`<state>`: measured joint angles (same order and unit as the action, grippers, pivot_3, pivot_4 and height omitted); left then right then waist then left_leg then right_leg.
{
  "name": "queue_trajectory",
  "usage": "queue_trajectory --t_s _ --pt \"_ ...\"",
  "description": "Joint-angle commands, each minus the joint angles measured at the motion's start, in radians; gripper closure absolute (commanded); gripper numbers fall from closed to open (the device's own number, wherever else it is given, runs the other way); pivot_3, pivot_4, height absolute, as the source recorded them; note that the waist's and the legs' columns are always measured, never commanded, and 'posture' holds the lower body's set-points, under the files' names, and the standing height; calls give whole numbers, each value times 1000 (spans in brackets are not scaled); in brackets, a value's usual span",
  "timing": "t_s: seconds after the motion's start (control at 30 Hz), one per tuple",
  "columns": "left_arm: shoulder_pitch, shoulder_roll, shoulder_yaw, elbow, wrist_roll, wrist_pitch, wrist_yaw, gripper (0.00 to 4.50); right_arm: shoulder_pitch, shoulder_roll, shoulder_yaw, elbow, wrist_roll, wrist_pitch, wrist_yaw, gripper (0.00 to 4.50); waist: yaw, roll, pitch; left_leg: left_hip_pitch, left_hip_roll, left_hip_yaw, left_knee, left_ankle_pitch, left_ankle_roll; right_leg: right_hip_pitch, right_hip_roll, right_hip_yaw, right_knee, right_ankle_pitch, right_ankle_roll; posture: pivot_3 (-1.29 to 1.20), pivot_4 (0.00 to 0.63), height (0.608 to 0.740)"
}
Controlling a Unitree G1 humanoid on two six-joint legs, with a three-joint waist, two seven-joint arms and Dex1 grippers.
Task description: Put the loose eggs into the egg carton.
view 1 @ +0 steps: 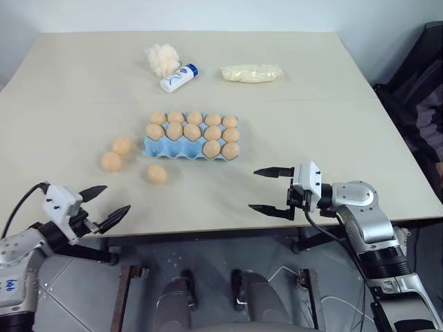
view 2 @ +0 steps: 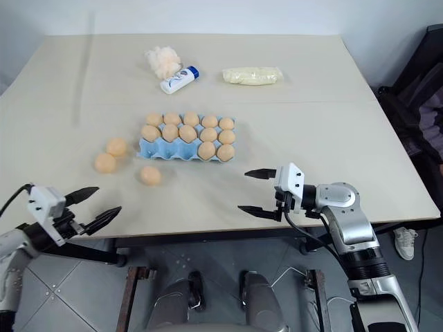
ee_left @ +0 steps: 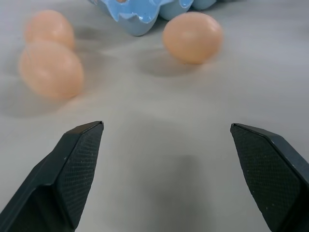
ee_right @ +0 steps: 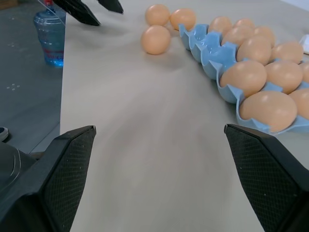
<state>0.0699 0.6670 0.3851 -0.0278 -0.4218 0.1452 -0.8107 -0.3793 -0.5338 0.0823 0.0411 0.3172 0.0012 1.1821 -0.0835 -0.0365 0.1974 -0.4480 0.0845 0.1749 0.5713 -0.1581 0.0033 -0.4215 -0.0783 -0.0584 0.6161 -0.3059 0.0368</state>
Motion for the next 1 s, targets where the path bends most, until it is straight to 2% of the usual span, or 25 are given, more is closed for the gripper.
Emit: queue_trajectory --t_s 0.03,0.27,0.5,0.6,0.77,0.83,1.0 --pt "-95 -73 -101 -75 24 16 73 0 -1 5 3 -39 -4 1 -27 38 6 0 0 0 -1 0 0 0 0 -1 0 0 0 0 0 0 150 740" --pt "-241 -172 -223 3 134 2 189 0 -6 0 15 -68 5 38 -42 38 20 -1 0 0 0 0 4 0 1 -4 1 0 9 6 12 0 150 740" --pt "-265 -214 -262 77 195 -46 226 0 -3 5 20 -85 6 58 -59 38 25 -1 0 2 0 -3 9 0 2 -2 3 0 12 7 13 0 150 740" --pt "-261 -221 -257 85 195 -73 230 604 0 8 17 -85 4 59 -71 0 27 -1 0 3 0 -3 10 0 2 0 2 0 11 7 12 0 150 740" --pt "-259 -224 -243 86 184 -145 220 2125 6 12 19 -77 2 54 -81 0 28 -1 0 3 -1 -3 10 -1 3 1 1 0 11 6 10 0 150 740" --pt "-258 -226 -244 69 156 -152 193 2352 8 15 22 -75 0 52 -84 0 28 -1 0 3 -1 -3 10 -1 3 1 1 0 11 6 11 0 150 740" --pt "-330 -248 -291 14 118 -116 154 2352 10 18 28 -78 -6 55 -93 0 30 -1 0 3 -1 -3 10 -1 3 1 1 -1 11 7 14 0 150 740"
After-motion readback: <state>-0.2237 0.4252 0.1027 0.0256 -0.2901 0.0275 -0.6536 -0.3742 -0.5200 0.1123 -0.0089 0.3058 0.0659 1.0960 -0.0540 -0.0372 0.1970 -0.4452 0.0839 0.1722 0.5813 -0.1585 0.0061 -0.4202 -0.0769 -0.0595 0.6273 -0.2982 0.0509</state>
